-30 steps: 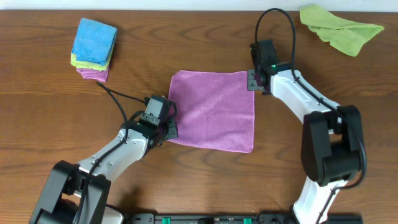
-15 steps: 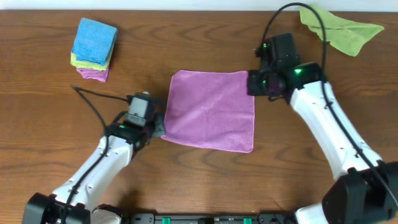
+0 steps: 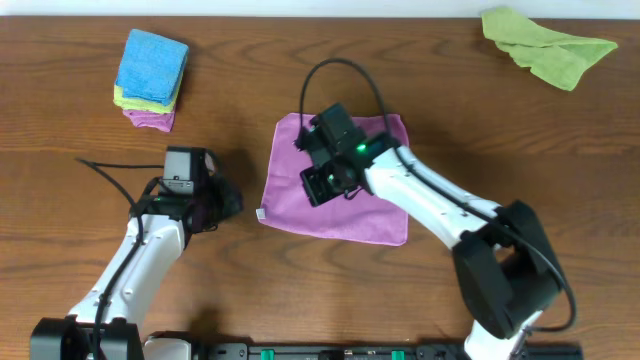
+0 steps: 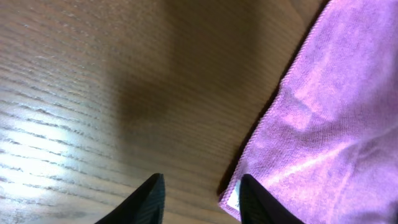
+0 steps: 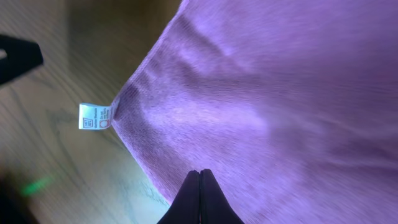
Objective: Fold the cloth
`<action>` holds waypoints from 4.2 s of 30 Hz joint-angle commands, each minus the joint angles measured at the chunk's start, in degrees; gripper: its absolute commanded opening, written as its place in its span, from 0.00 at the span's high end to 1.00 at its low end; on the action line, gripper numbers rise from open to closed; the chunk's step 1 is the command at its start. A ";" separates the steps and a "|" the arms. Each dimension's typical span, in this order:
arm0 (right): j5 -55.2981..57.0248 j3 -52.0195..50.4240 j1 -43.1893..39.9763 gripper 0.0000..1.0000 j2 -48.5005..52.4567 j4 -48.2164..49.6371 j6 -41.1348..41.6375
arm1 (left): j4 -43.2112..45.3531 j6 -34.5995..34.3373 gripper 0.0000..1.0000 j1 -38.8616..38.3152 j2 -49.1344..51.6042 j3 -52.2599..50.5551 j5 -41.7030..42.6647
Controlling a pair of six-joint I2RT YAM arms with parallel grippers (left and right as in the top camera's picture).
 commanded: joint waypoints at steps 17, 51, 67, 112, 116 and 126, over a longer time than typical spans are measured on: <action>-2.43 -0.46 2.25 0.98 3.85 1.51 -2.62 | 23.56 1.25 0.43 2.12 1.33 -15.74 19.93; 0.85 -0.46 2.01 0.99 13.42 6.51 -2.19 | 41.05 0.04 0.39 2.12 16.33 -18.75 40.24; 2.89 -0.44 -1.92 0.99 14.99 8.31 2.19 | 53.05 -7.65 0.45 2.12 16.09 -18.73 54.40; 4.39 2.16 -17.42 0.53 -19.45 -32.48 1.27 | 32.06 2.51 0.50 0.48 14.29 -17.18 46.27; 4.42 2.16 -17.42 0.51 -19.45 -32.37 1.27 | 32.04 -0.02 0.50 0.42 14.29 -14.88 45.62; 5.70 2.12 -17.42 0.50 -19.43 -32.04 1.29 | 31.85 -3.08 0.50 -4.79 14.29 -12.02 44.74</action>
